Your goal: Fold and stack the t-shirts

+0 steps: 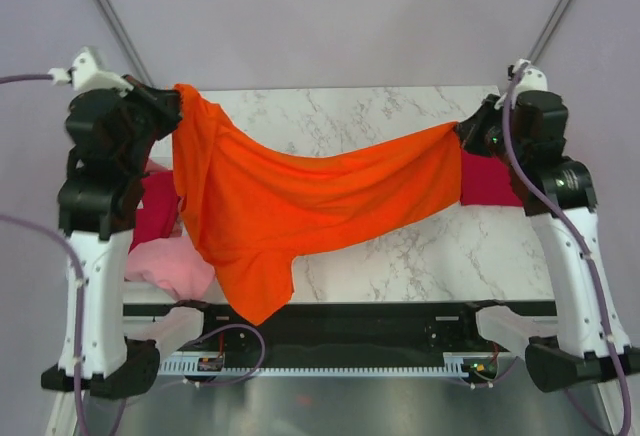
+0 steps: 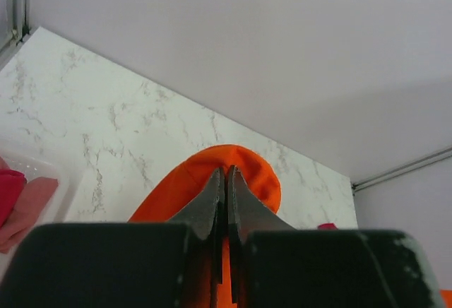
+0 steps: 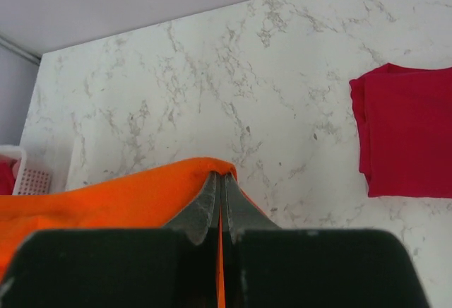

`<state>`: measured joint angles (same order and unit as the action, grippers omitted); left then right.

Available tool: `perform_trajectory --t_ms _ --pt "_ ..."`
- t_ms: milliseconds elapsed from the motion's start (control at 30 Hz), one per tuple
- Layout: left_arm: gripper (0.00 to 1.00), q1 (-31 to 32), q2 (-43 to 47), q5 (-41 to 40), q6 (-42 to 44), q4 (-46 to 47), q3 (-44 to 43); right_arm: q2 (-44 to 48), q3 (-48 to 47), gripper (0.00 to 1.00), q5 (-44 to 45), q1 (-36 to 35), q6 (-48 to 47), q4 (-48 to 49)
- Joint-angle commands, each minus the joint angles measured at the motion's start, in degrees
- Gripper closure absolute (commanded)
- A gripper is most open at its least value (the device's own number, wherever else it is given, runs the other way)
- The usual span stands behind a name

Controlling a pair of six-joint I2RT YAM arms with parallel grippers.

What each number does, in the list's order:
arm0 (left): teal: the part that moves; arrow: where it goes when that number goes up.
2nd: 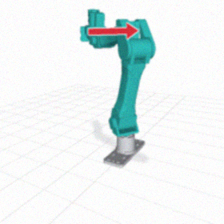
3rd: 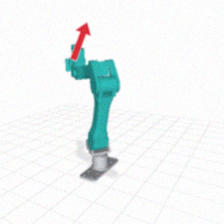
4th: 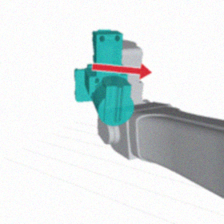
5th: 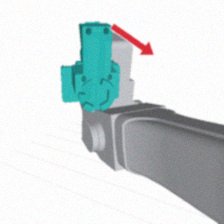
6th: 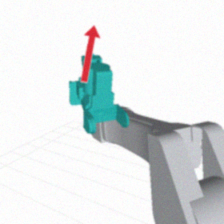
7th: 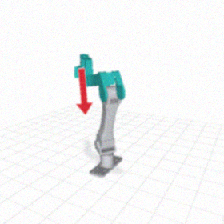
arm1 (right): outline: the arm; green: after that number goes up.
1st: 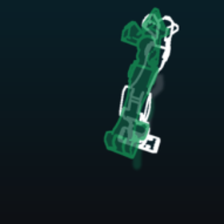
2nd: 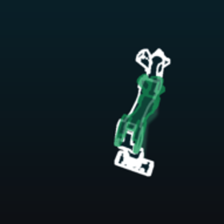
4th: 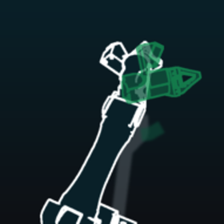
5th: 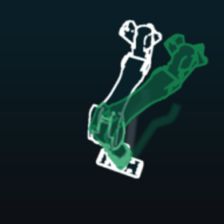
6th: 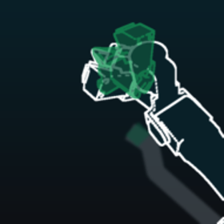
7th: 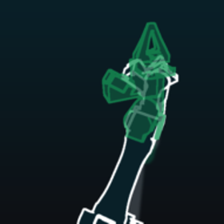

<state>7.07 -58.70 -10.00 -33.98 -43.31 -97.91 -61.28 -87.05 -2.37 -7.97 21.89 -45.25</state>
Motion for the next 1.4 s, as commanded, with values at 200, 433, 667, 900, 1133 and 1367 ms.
perform_trajectory --t_ms 200,433,667,900,1133,1367 --pt "0.98 -0.6 -24.9 -0.7 -9.3 23.9 18.1 -20.9 10.4 0.96 5.8 0.6 8.0 17.4" --pt "0.04 -1.6 -40.7 5.6 -6.5 24.3 9.0 -33.1 7.2 0.34 2.6 1.2 9.0 22.7" --pt "0.00 -1.6 -31.7 1.1 -6.0 16.4 10.8 -28.3 15.6 0.11 5.0 1.1 7.6 24.8" --pt "0.00 -6.6 -15.4 7.0 -14.1 16.0 29.2 -17.1 27.9 0.02 10.2 1.3 10.8 27.4" --pt "0.00 -10.9 -0.6 21.5 -10.3 20.9 44.2 -10.5 34.6 0.15 14.0 1.5 11.3 27.3" --pt "0.00 -11.3 -1.6 23.3 -8.9 8.2 41.9 -11.1 36.3 0.15 14.3 1.6 11.6 27.6"
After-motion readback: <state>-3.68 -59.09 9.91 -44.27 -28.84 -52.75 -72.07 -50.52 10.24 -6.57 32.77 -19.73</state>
